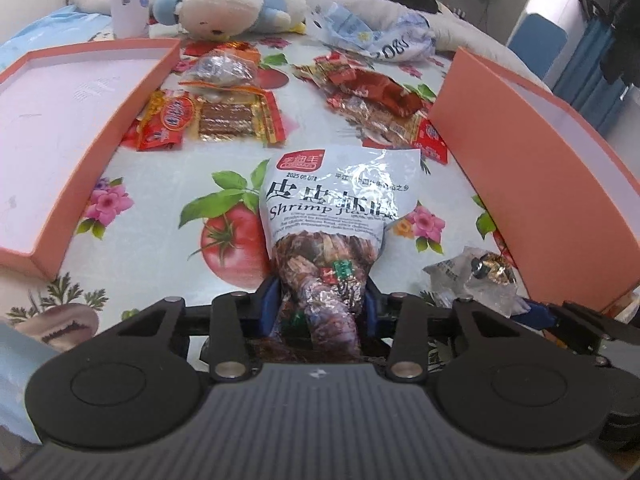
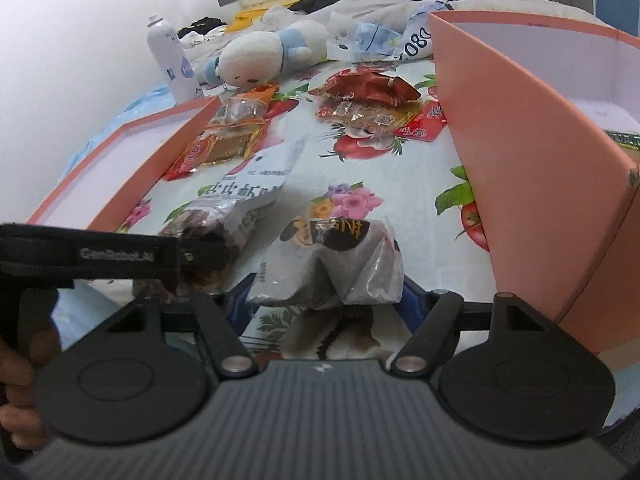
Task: Organize snacks
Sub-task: 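Lift the shrimp bag with the left gripper while the right gripper holds the silver packet, then lower both packets into the deep pink box and open both grippers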
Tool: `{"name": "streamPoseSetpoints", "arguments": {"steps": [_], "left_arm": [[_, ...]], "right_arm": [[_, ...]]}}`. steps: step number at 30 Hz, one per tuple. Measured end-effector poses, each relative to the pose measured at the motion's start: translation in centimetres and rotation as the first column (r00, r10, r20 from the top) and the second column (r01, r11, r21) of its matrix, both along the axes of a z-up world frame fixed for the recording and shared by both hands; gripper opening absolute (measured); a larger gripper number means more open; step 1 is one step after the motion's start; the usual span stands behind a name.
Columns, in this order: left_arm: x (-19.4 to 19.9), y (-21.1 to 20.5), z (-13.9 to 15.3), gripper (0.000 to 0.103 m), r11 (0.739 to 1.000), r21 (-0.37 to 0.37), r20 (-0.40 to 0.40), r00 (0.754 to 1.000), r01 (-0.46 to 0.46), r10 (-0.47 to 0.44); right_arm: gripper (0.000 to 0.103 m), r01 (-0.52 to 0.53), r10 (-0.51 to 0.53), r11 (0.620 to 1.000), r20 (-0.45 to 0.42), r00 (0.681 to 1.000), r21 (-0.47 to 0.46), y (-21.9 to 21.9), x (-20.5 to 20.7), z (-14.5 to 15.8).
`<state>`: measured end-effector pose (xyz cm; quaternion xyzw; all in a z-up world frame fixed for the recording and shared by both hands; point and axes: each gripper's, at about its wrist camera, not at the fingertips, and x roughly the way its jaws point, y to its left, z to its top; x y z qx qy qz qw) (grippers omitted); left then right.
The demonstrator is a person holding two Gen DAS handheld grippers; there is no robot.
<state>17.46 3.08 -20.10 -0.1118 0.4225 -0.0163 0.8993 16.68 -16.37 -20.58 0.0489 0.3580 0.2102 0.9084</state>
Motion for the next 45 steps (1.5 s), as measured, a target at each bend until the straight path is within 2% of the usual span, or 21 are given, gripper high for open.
{"name": "streamPoseSetpoints", "arguments": {"steps": [8, 12, 16, 20, 24, 28, 31, 39, 45], "left_arm": [[-1.9, 0.5, 3.0, 0.045, 0.998, -0.019, 0.038, 0.998, -0.053, 0.054], [-3.3, 0.3, 5.4, 0.045, 0.998, -0.028, 0.069, 0.996, -0.056, 0.058], [-4.8, -0.3, 8.1, 0.045, 0.995, -0.071, 0.089, 0.993, -0.072, 0.079], [-6.2, -1.0, 10.6, 0.045, 0.995, -0.060, 0.136, 0.987, -0.077, 0.085], [-7.2, -1.3, 12.6, 0.045, 0.994, -0.087, 0.162, 0.983, -0.069, 0.082], [-7.5, -2.5, 13.7, 0.045, 0.994, -0.110, 0.173, 0.984, -0.027, 0.046], [-7.2, -3.7, 13.6, 0.044, 0.983, -0.179, 0.166, 0.986, 0.039, -0.009], [-5.7, -9.5, 14.2, 0.045, 0.969, -0.164, 0.172, 0.973, 0.183, -0.154], [-3.2, -12.9, 14.9, 0.045, 0.957, -0.146, 0.184, 0.957, 0.251, -0.223]], "right_arm": [[0.070, -0.019, 0.019, 1.000, 0.014, 1.000, 0.006, -0.4, -1.1, 1.9], [0.070, -0.018, 0.018, 1.000, 0.009, 1.000, 0.020, -1.0, -2.1, 4.2], [0.070, -0.025, 0.023, 0.999, 0.033, 0.999, 0.038, -1.5, -3.5, 6.7], [0.070, -0.023, 0.020, 0.999, 0.065, 0.998, 0.046, -2.2, -4.7, 9.2], [0.070, 0.011, -0.016, 0.999, 0.103, 0.995, 0.048, -3.7, -6.2, 11.5], [0.070, 0.073, -0.079, 0.996, 0.117, 0.990, 0.059, -5.8, -7.3, 13.0], [0.070, 0.122, -0.129, 0.990, 0.120, 0.984, 0.065, -7.5, -8.1, 13.7], [0.070, 0.220, -0.226, 0.974, 0.114, 0.967, 0.056, -11.5, -8.6, 14.0], [0.070, 0.267, -0.271, 0.962, 0.125, 0.954, 0.052, -14.0, -7.6, 13.9]]}}
